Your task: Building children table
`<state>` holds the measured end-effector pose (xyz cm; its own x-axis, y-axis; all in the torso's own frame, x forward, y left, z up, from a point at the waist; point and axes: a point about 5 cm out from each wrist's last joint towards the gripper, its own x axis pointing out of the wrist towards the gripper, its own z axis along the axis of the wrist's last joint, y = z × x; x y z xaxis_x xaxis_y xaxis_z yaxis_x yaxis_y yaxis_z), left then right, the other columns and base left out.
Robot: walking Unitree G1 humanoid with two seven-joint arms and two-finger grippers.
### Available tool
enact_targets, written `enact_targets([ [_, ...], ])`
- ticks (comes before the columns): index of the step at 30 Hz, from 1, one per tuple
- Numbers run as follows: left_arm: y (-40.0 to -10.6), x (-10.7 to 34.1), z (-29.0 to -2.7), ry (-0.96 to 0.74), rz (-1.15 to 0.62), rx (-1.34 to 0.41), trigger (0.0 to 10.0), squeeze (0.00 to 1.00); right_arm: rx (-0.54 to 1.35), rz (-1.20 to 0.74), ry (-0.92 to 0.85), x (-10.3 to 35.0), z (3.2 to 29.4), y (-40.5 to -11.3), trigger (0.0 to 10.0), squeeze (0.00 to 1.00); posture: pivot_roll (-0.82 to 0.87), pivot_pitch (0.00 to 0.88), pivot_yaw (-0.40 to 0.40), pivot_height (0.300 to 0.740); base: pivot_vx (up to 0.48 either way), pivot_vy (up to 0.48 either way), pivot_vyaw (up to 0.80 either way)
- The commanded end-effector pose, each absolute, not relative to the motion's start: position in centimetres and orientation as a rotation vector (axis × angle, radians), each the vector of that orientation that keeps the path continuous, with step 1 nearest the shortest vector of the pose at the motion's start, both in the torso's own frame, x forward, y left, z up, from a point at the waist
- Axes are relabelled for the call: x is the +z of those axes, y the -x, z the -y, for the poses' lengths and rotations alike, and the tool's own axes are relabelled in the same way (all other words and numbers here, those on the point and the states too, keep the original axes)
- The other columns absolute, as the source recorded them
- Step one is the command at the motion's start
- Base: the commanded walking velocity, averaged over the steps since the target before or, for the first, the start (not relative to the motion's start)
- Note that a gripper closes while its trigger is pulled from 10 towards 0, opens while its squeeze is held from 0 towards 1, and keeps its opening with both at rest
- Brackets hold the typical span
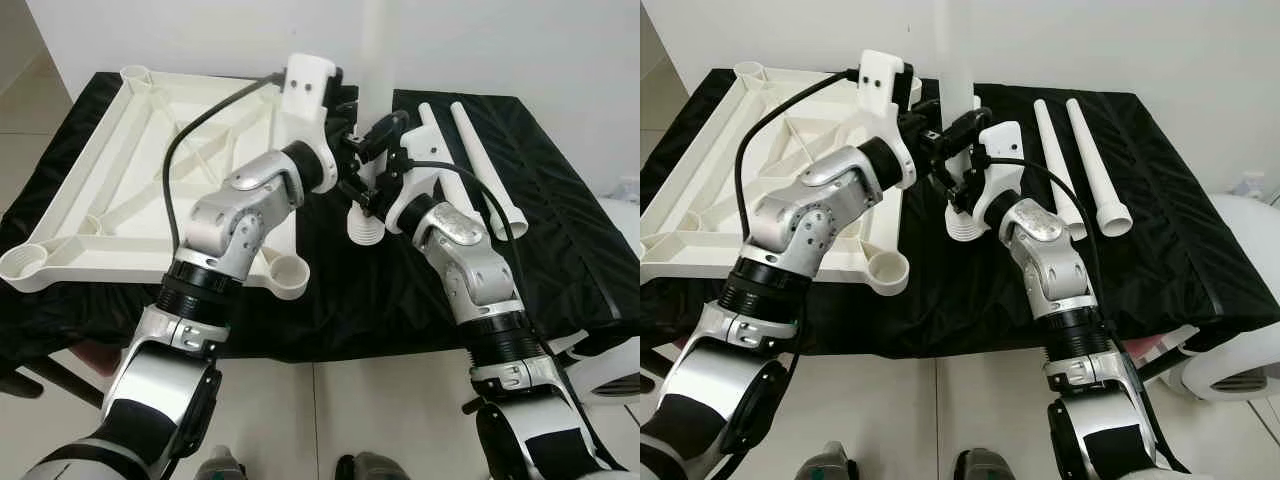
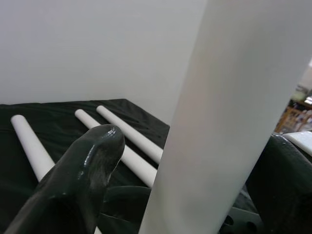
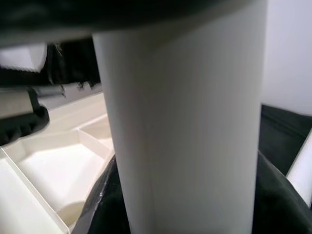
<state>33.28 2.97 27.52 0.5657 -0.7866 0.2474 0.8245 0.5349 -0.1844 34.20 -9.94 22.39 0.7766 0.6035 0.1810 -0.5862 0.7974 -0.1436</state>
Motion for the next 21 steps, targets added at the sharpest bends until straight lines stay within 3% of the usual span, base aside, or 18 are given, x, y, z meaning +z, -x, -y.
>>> enact_targets([
  [1, -31.4, 28.1, -1.7, 0.308, 0.168, -1.197, 10.0, 1.00, 0.572, 0.202, 0.054, 22.0, 11.1, -34.5, 10.0, 0.00, -0.03, 0.000, -0.037, 0.740, 0.000, 0.000, 0.00],
  [2, -31.0, 28.1, -1.9, 0.332, 0.155, -1.233, 10.0, 0.00, 0.571, 0.208, 0.047, 22.0, 11.2, -34.5, 10.0, 0.00, -0.03, 0.000, -0.036, 0.740, 0.000, 0.000, 0.00],
  [7, -29.5, 28.4, -2.7, 0.395, 0.165, -1.352, 10.0, 0.00, 0.528, 0.193, 0.041, 21.6, 11.5, -34.7, 10.0, 0.00, -0.03, 0.000, -0.036, 0.740, 0.000, 0.000, 0.00],
  [13, -29.0, 29.0, -3.1, 0.414, 0.187, -1.371, 10.0, 0.00, 0.491, 0.161, 0.036, 21.2, 11.7, -35.1, 10.0, 0.00, -0.02, 0.000, -0.039, 0.740, 0.000, 0.000, 0.00],
  [17, -29.4, 29.2, -3.6, 0.426, 0.197, -1.315, 10.0, 0.00, 0.454, 0.158, 0.036, 21.0, 11.8, -35.3, 10.0, 0.00, -0.02, 0.000, -0.038, 0.740, 0.000, 0.000, 0.00],
  [21, -30.8, 29.0, -4.6, 0.421, 0.198, -1.143, 10.0, 0.00, 0.391, 0.160, 0.007, 20.8, 12.3, -35.5, 10.0, 0.00, -0.02, 0.000, -0.036, 0.740, 0.000, 0.000, 0.00],
])
